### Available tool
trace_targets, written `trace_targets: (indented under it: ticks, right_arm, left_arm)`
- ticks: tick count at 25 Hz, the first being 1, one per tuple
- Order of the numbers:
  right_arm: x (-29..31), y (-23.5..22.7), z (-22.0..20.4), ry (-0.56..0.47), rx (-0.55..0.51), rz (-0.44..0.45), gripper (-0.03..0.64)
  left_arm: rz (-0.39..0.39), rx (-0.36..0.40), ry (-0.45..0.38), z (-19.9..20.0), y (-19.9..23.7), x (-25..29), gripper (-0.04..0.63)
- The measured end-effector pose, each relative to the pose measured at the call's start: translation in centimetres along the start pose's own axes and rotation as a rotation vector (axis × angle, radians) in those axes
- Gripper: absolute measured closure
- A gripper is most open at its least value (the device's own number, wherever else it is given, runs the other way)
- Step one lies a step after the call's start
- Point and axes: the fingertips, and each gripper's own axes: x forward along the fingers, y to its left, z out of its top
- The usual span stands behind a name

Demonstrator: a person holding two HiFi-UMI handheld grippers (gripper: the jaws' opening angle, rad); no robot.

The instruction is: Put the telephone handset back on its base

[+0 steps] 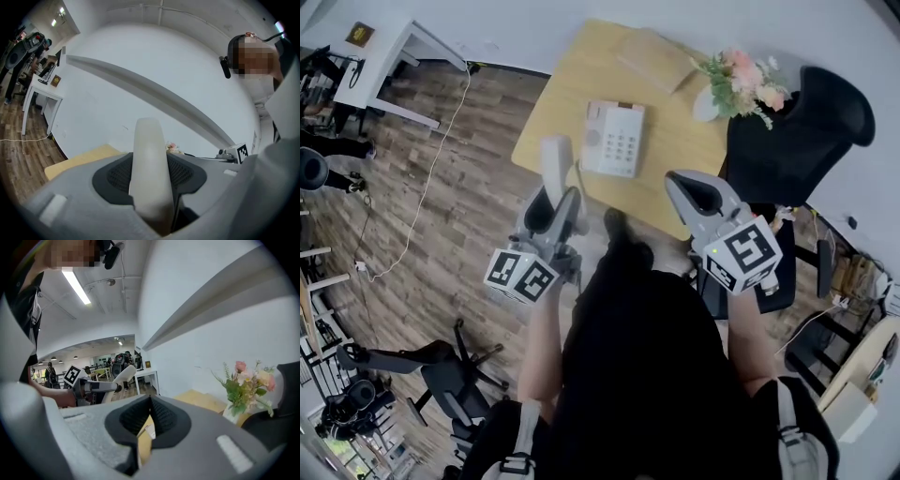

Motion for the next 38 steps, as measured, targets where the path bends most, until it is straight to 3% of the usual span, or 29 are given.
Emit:
trace_targets:
  ticks: [10, 24, 38]
  right_arm:
    - [4.5, -2.3, 0.8, 0.035, -0.006, -0.040, 0.615]
    - [9.2, -4.9, 0.1, 0.064, 0.075, -0.117, 0.615]
    - [9.9, -5.3, -1.7, 0.112, 0.132, -0.172, 0.615]
  left_arm:
    - [-0.049, -0.010, 0.028, 0.9, 4.0, 4.8, 0.374]
    - [-0.086, -0.038, 0.144, -0.1, 9.2, 9.7, 0.374]
    - [-0.032, -0.078, 0.275, -4.6, 11.7, 11.8, 0.374]
